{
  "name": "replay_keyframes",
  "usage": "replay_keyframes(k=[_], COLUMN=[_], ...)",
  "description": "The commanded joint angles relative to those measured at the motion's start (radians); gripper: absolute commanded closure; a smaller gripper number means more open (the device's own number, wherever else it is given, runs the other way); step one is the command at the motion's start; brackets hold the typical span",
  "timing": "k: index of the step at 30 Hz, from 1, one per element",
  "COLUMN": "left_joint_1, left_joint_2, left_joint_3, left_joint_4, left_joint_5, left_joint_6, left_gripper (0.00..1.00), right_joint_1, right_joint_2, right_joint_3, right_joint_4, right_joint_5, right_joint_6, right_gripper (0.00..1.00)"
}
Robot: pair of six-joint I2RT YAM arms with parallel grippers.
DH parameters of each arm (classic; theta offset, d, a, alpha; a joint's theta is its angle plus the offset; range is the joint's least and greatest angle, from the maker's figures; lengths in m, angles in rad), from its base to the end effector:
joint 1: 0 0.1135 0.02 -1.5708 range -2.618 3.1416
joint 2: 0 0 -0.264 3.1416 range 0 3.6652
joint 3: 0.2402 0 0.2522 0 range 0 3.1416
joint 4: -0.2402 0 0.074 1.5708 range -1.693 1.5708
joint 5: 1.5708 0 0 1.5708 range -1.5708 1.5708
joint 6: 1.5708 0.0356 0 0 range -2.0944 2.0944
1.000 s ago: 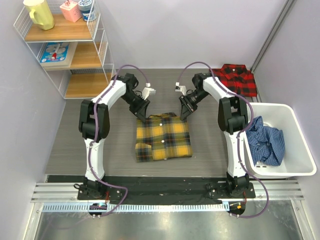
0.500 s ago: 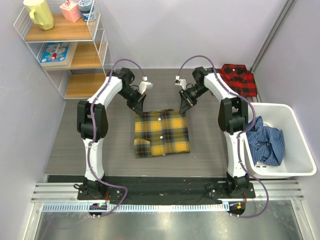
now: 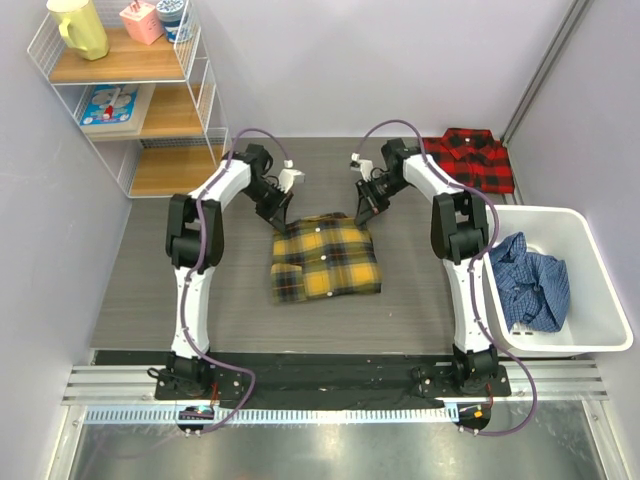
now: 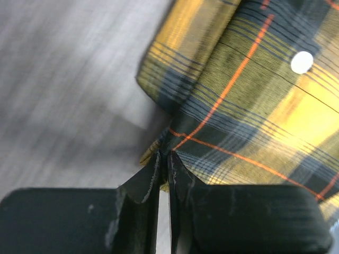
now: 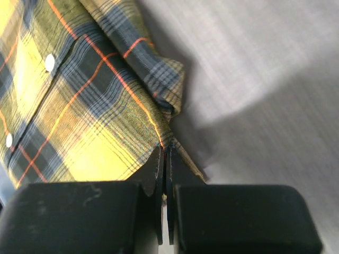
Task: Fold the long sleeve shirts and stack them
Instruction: Fold the shirt
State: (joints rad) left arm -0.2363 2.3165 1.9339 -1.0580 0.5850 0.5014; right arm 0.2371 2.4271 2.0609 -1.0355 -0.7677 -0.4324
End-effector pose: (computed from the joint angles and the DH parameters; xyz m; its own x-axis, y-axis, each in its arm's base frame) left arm 0.4448 -0.1273 0.1688 -0.7180 0.5851 -0.3770 0.6956 0.5845 -0.4177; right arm 0.4670 0.1383 0.1566 -0.7516 -0.4918 -0.4397 -0.6581 0.5131 0.5510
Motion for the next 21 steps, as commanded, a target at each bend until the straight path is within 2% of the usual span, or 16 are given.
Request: replay_keyframes(k=[1, 2, 6, 7, 9, 10, 11, 12, 13, 14, 16, 18, 19, 21], left_joint_1=[0.028, 0.028, 0.035, 0.038, 0.038, 0.038, 0.038, 0.038, 0.037, 0.035, 0.034, 0.034, 0.035, 0.013], left_joint_2=[0.029, 0.029, -0.047, -0.083, -0.218, -0.264, -0.384, -0.444, -0.521, -0.643, -0.768, -0.917, -0.954, -1.028], left_joint_3=[0.063, 0.072, 0.056, 0.037, -0.027, -0.050, -0.102, -0.149, -0.195, -0.301, -0.413, -0.613, -0.674, -0.799], left_joint_4=[0.099, 0.101, 0.137, 0.157, 0.208, 0.223, 0.245, 0.310, 0.347, 0.393, 0.553, 0.677, 0.761, 0.808], left_joint_5=[-0.094, -0.091, -0.073, -0.064, -0.047, -0.040, -0.036, -0.031, -0.028, -0.008, 0.025, 0.081, 0.104, 0.258], left_joint_6=[-0.063, -0.075, -0.127, -0.136, -0.165, -0.176, -0.191, -0.233, -0.256, -0.279, -0.412, -0.557, -0.712, -0.762], left_gripper=[0.90, 0.88, 0.56, 0.51, 0.39, 0.37, 0.21, 0.15, 0.01, 0.00, 0.00, 0.00, 0.00, 0.00], right_joint_1=[-0.021, -0.019, -0.028, -0.041, -0.056, -0.068, -0.071, -0.074, -0.074, -0.074, -0.073, -0.074, -0.073, -0.067], right_joint_2=[-0.034, -0.046, -0.124, -0.155, -0.255, -0.288, -0.360, -0.397, -0.433, -0.513, -0.595, -0.695, -0.713, -0.718], right_joint_3=[-0.002, -0.008, 0.011, 0.010, -0.011, -0.019, -0.033, -0.044, -0.057, -0.102, -0.228, -0.356, -0.474, -0.588], right_joint_4=[0.182, 0.213, 0.221, 0.222, 0.221, 0.221, 0.221, 0.221, 0.224, 0.227, 0.291, 0.420, 0.531, 0.664], right_joint_5=[0.067, 0.068, 0.051, 0.032, 0.010, 0.001, -0.008, -0.016, -0.022, -0.066, -0.132, -0.186, -0.220, -0.475], right_joint_6=[0.124, 0.159, 0.224, 0.234, 0.244, 0.244, 0.241, 0.227, 0.218, 0.210, 0.227, 0.387, 0.553, 0.670], right_gripper=[0.94, 0.86, 0.54, 0.40, 0.29, 0.19, 0.13, 0.01, 0.00, 0.00, 0.00, 0.00, 0.00, 0.00])
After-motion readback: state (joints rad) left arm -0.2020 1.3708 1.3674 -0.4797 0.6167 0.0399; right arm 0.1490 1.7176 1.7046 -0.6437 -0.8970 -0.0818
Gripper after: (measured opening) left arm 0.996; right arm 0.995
